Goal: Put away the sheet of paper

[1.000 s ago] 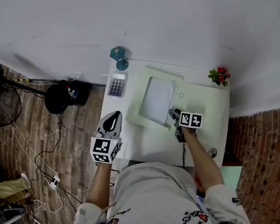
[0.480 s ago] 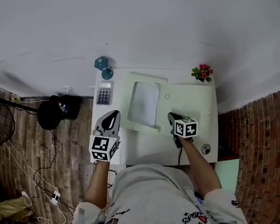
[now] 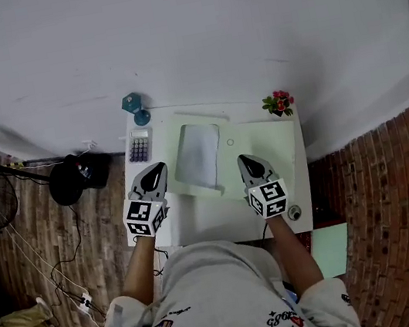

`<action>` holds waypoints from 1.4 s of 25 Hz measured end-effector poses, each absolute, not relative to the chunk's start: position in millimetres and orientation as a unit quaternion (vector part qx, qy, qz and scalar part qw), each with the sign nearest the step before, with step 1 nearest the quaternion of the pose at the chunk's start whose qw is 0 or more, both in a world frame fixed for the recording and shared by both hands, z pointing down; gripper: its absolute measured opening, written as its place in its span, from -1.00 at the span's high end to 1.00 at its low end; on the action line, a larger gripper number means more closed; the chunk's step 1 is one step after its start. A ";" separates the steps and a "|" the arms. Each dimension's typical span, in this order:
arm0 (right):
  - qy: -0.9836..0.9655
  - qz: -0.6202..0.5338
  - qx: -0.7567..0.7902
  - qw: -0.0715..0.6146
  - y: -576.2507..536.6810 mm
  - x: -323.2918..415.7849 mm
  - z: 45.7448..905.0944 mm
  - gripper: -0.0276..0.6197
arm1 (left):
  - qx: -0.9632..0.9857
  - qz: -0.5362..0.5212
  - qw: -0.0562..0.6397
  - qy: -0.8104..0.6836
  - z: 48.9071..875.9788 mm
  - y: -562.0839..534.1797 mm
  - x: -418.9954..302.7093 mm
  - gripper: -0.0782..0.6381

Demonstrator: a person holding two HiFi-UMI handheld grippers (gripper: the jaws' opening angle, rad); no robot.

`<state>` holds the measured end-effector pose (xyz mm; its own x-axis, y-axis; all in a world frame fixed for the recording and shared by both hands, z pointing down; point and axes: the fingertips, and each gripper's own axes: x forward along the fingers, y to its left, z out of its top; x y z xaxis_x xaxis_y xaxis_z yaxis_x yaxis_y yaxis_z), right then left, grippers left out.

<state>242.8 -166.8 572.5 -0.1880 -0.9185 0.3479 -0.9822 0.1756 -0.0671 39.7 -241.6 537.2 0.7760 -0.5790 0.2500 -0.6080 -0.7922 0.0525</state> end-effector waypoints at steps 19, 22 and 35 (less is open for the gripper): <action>-0.748 0.029 0.662 0.035 -151.4 234.7 458.3 0.91 | 0.945 0.069 0.030 -0.320 486.6 -241.3 38.0 0.70; -0.749 0.031 0.660 0.037 -152.9 229.0 463.2 0.91 | 0.944 0.073 0.034 -0.320 489.6 -239.6 35.1 0.70; -0.749 0.031 0.660 0.050 -149.6 225.6 471.7 0.92 | 0.943 0.074 0.035 -0.322 493.0 -236.7 33.5 0.70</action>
